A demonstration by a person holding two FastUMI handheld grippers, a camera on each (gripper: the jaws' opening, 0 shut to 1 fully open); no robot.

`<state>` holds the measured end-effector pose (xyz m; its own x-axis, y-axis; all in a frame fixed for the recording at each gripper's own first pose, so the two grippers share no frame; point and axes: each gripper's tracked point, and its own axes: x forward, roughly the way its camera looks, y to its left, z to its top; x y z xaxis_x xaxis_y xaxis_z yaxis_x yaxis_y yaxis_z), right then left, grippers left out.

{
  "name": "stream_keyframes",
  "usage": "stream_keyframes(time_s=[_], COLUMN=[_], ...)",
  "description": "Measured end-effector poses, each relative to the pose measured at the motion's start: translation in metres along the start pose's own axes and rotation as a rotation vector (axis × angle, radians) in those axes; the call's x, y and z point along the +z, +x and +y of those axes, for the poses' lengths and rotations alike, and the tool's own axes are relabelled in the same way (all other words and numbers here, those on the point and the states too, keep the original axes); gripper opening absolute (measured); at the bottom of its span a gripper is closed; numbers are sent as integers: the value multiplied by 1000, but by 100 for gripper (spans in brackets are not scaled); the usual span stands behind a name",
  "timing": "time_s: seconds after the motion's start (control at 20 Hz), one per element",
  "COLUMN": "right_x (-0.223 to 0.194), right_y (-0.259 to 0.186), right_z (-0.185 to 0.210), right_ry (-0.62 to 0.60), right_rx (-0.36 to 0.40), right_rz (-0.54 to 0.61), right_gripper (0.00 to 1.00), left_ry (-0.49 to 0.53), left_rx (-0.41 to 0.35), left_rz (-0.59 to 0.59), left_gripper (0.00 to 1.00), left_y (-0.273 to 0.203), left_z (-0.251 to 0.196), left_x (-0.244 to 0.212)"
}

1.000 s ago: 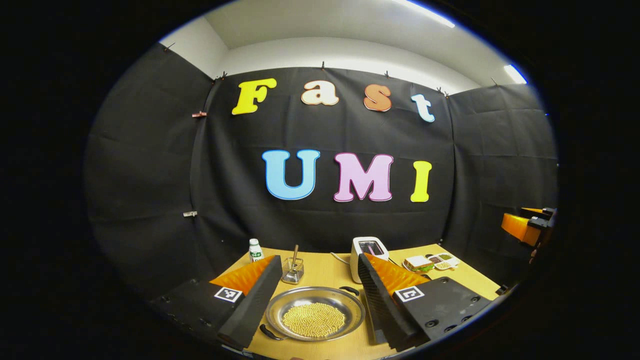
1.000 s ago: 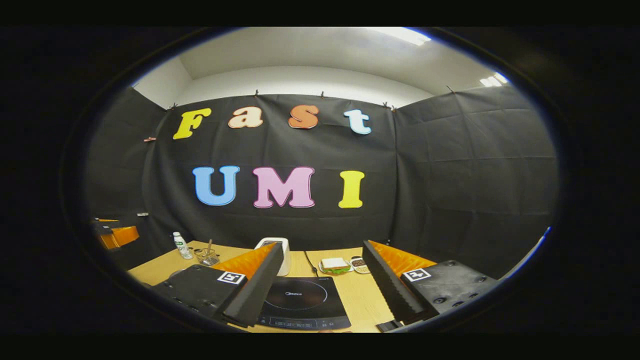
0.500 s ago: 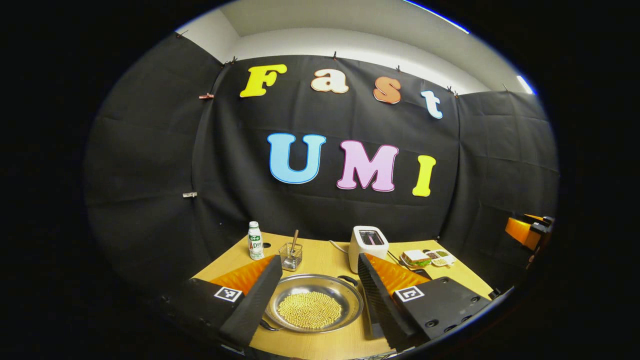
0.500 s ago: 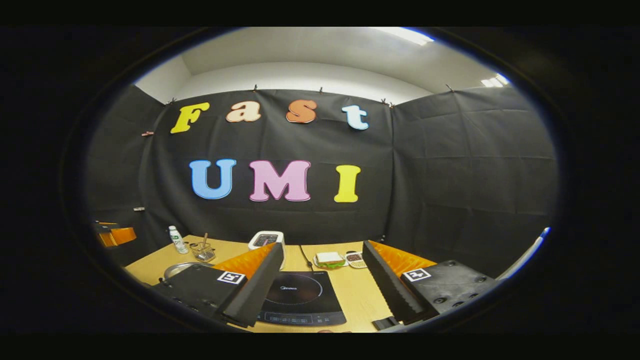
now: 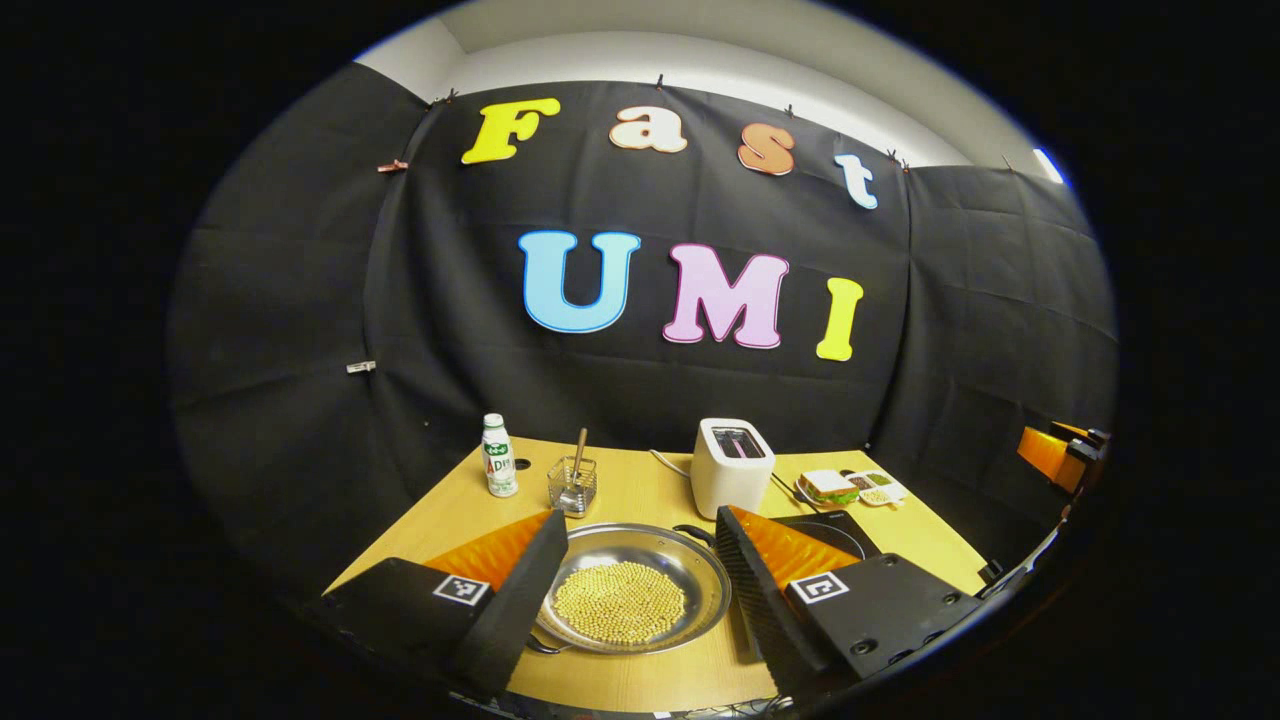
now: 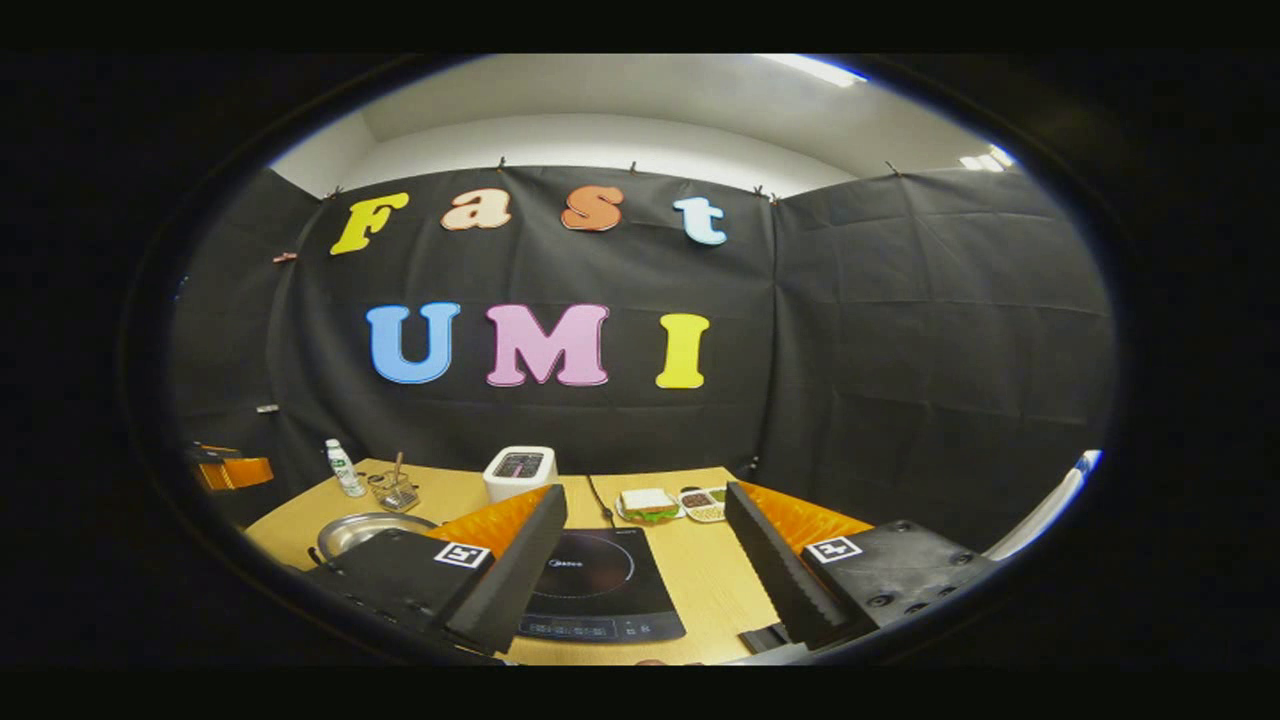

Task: First push the handle of the pot to place it horizontally, then grasp the pot with both hands and set it on the induction cooktop.

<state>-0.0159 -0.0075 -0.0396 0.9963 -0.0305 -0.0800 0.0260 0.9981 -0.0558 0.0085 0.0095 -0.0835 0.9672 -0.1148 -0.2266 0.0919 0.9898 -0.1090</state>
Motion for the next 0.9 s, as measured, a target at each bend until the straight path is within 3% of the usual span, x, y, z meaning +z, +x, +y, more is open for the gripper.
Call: stream_keyframes(time_s=[0.2, 0.25, 0.4, 0.45, 0.5, 0.55, 0.7, 0.9], right_x=[-10, -12, -21, -24, -26, -29, -38, -50], right_y=[2, 2, 3, 2, 3, 4, 7, 13], right_z=[-2, -2, 0, 1, 2, 3, 9, 22], right_ry=[6, 6, -2, -4, -6, -9, -13, -20], right_rx=[-9, -8, -7, -4, -2, 1, 12, 35], right_rz=[22, 31, 53, 60, 68, 76, 100, 141], right_gripper=[98, 98, 98, 98, 98, 98, 98, 98], left_ry=[-18, -31, -62, -72, -82, -90, -109, -98], left_rx=[-76, -87, -68, -56, -47, -44, -40, -76], left_rz=[100, 136, 238, 274, 316, 350, 421, 522], left_gripper=[71, 60, 48, 25, 33, 20, 6, 5], left_y=[15, 16, 24, 24, 24, 24, 25, 20], left_z=[4, 7, 30, 38, 45, 51, 65, 70], left_x=[-28, -39, -71, -81, -97, -108, -137, -175])
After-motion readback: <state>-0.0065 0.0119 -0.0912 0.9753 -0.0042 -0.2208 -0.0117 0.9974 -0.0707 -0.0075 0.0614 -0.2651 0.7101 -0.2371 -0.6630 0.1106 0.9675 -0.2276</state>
